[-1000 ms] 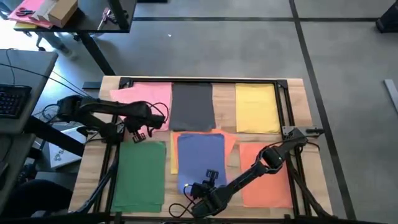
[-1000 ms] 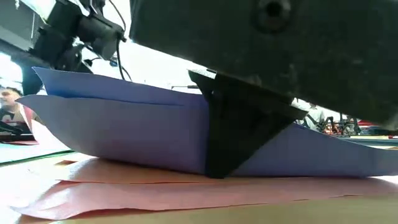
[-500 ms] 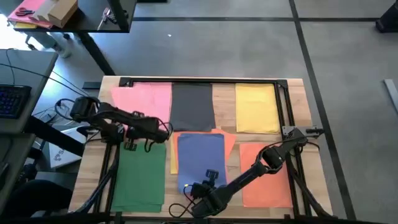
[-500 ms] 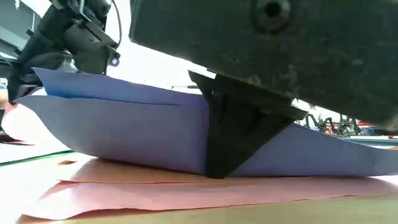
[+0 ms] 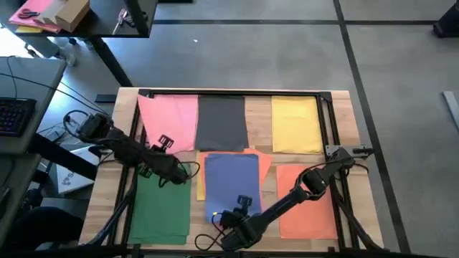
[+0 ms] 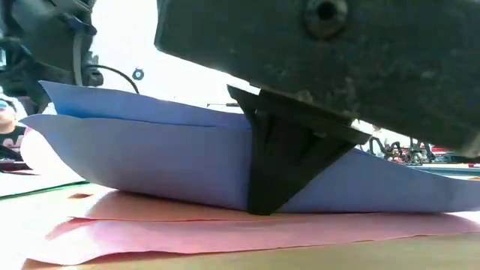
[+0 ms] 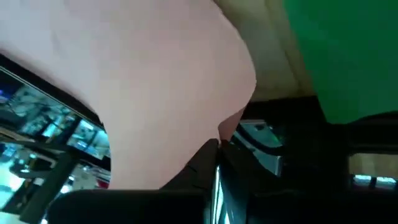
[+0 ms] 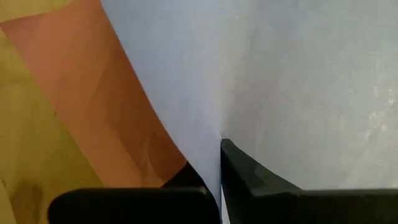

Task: Organize paper
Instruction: Stack the pink color paper on top of the other pink color paper

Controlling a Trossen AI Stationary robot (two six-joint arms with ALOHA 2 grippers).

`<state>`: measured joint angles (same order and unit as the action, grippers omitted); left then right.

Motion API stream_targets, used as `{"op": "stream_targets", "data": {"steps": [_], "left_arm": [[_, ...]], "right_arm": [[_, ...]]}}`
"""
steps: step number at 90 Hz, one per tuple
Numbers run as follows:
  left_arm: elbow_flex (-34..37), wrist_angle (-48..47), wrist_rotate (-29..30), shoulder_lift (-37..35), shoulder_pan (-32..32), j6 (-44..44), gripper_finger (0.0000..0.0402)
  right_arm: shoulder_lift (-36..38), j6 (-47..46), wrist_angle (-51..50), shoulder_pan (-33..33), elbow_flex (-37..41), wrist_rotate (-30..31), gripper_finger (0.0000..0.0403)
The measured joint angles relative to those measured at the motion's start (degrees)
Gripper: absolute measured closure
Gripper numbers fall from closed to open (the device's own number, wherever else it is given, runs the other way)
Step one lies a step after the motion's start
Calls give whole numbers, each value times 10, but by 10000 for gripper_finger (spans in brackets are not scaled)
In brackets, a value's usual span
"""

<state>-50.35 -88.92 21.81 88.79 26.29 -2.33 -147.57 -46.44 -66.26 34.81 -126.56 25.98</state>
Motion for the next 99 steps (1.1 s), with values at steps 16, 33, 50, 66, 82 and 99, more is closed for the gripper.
{"op": "stream_targets", "data": {"steps": [16,33,50,66,82,99], "left_arm": [[1,1,-3,-27,48,-21,402],[16,7,-4,-44,-12,-24,402],[14,8,-1,-36,-145,-21,402],[12,3,28,-34,-239,-31,402],[10,96,27,-35,-276,-29,402],[10,118,0,-34,-303,-64,395]], "right_arm": [[0,2,0,0,0,0,403],[0,2,1,0,0,0,403],[0,8,1,0,0,1,403],[0,19,2,-3,0,3,403],[-1,34,5,-14,0,9,403],[-1,34,5,-16,0,9,403]]}}
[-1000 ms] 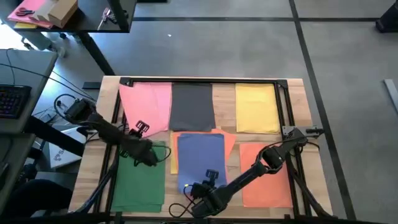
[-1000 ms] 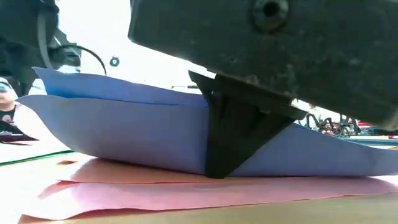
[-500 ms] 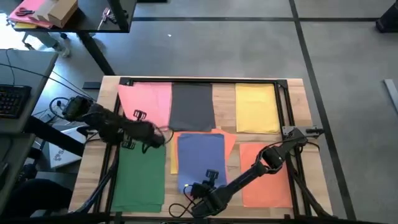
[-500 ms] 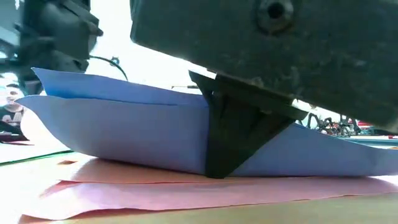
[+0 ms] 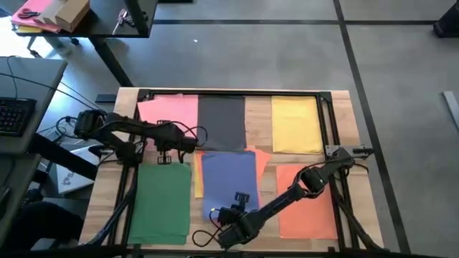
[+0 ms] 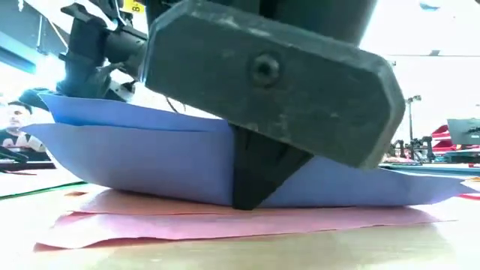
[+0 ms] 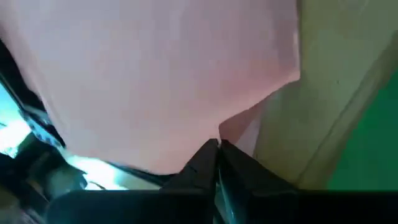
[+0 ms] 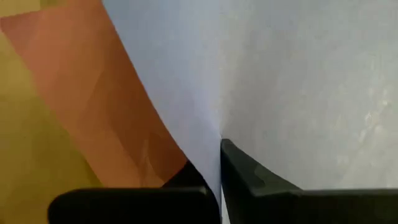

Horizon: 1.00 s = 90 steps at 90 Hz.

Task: Organize paper
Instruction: Stack the pink color paper on top of the other pink color paper, then adjust the stacked colored papers

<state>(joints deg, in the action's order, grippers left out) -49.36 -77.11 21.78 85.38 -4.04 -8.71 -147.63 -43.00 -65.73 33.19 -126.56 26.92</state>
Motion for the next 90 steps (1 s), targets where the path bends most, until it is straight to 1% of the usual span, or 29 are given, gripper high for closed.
{"op": "stream_targets", "data": {"steps": [11,20,40,44,50,55,58,64,75,80,90], "left_arm": [[0,-74,10,0,-23,-64,374],[0,-125,-15,0,-43,-101,353],[0,-127,-50,0,-63,-118,289],[-2,-128,-44,-2,-69,-126,276],[-9,-119,-18,-6,-82,-163,258],[-14,-88,1,-8,-94,-188,246],[-14,-53,18,-10,-102,-206,241],[-9,51,40,-15,-120,-221,237],[13,236,41,0,-174,-196,239],[15,277,51,17,-213,-192,242],[16,318,66,54,-291,-177,244]], "right_arm": [[0,0,0,0,0,0,403],[0,0,1,0,0,-1,403],[0,-5,2,0,0,0,403],[0,-5,2,0,0,0,403],[0,-5,2,0,0,-1,403],[0,-5,3,0,0,-2,403],[0,-5,3,0,0,-2,403],[0,-5,3,0,0,0,403],[0,-6,11,-1,0,1,403],[0,-5,11,-2,0,1,403],[0,-5,11,-2,0,2,403]]}}
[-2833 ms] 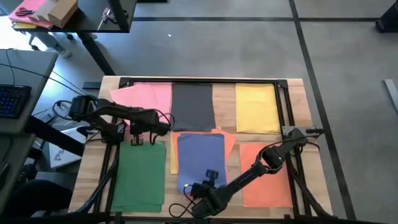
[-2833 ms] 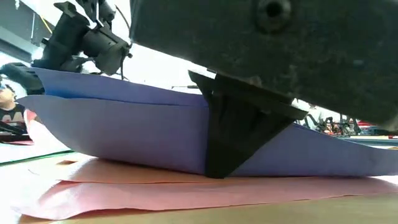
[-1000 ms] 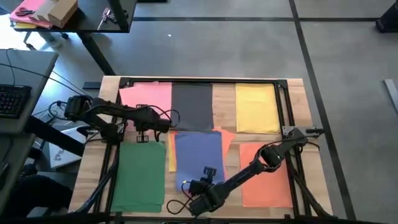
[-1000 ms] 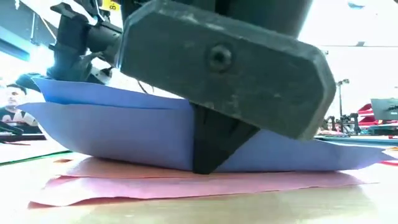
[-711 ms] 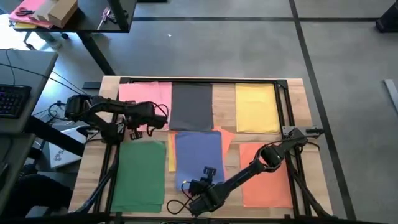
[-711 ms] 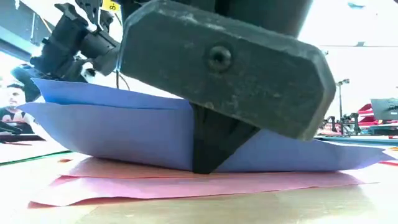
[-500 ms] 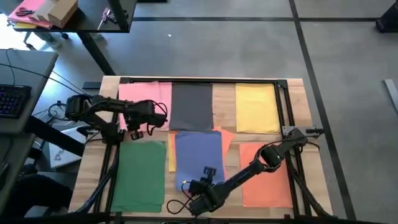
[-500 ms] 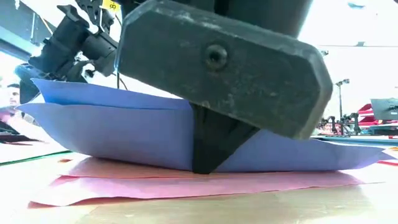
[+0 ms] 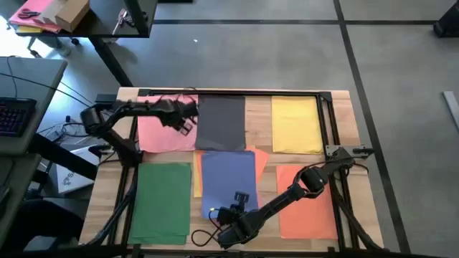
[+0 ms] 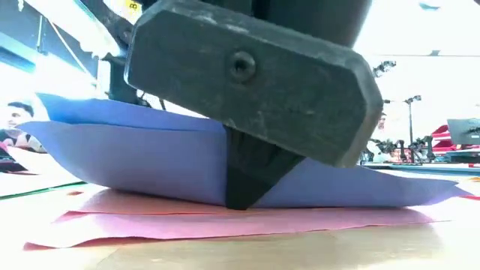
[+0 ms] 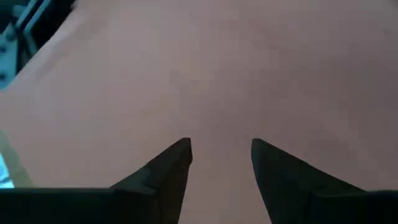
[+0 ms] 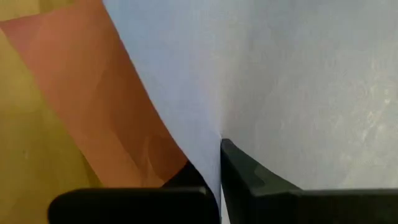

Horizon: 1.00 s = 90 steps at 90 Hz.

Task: Organize paper
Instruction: Adjust the stacked colored papers

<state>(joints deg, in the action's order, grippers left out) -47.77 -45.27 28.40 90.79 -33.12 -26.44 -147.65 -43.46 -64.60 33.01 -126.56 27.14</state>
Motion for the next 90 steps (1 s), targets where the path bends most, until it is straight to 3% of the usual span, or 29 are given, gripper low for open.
{"op": "stream_targets", "data": {"steps": [9,26,61,90], "left_arm": [[0,40,-15,23,-34,14,245],[-3,95,-42,59,-40,30,245],[-24,149,-94,-1,15,45,245],[-24,318,-117,55,48,17,245]], "right_arm": [[0,3,0,0,0,4,403],[0,11,5,-1,0,11,403],[-1,36,25,-8,0,13,403],[-1,50,30,-11,0,9,403]]}}
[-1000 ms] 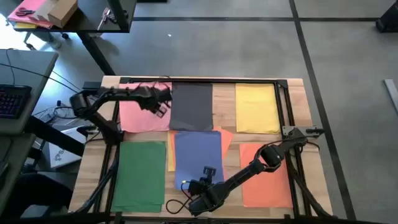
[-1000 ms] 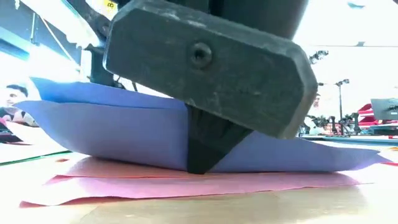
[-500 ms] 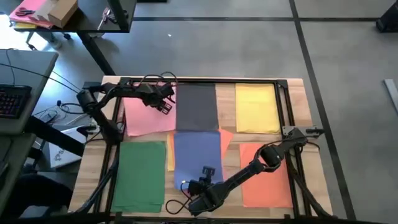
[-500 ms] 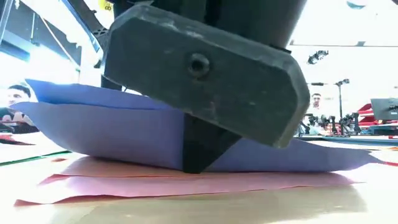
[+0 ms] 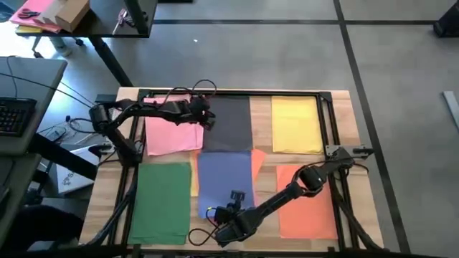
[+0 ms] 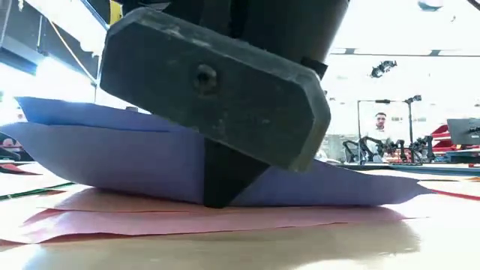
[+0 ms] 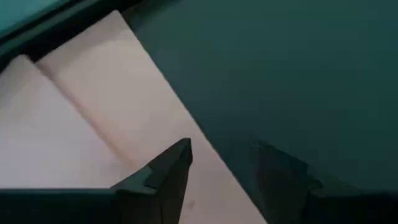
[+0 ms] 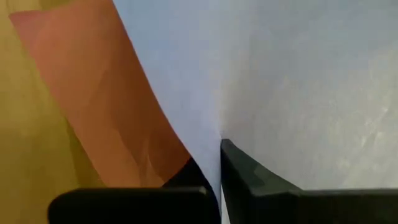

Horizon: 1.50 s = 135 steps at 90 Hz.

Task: Organize paper
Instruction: Adjust the stacked colored papers

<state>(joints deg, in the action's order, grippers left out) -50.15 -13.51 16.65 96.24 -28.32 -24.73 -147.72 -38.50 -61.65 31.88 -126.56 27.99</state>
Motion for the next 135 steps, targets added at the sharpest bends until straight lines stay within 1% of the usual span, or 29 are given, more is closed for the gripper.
{"op": "stream_targets", "data": {"steps": [10,23,27,38,50,57,66,75,87,101,109,120,128,135], "left_arm": [[0,2,2,39,-2,1,245],[-2,-32,54,50,-11,14,245],[-1,-48,65,45,-14,16,245],[1,-87,69,18,-18,44,245],[0,-139,100,-13,-29,62,245],[1,-157,95,-24,-37,57,245],[1,-108,67,-27,-31,41,245],[1,-42,46,-14,-7,41,245],[1,0,59,21,20,43,245],[-4,39,54,64,33,40,245],[-13,74,48,79,44,60,245],[-31,80,63,95,52,67,245],[-40,80,61,104,51,69,245],[-48,101,52,109,51,69,245]], "right_arm": [[0,0,0,0,0,0,403],[0,0,0,0,0,0,403],[0,0,0,0,0,0,403],[0,0,-1,0,0,0,403],[0,0,-1,0,0,-1,403],[0,0,-1,0,0,0,403],[0,6,-1,-1,0,0,403],[0,13,-1,-3,0,0,403],[0,17,-1,-6,0,0,403],[1,26,1,-9,0,-6,403],[1,28,3,-13,0,-9,403],[1,29,4,-16,0,-13,403],[1,30,4,-16,0,-13,403],[1,30,4,-16,0,-13,403]]}}
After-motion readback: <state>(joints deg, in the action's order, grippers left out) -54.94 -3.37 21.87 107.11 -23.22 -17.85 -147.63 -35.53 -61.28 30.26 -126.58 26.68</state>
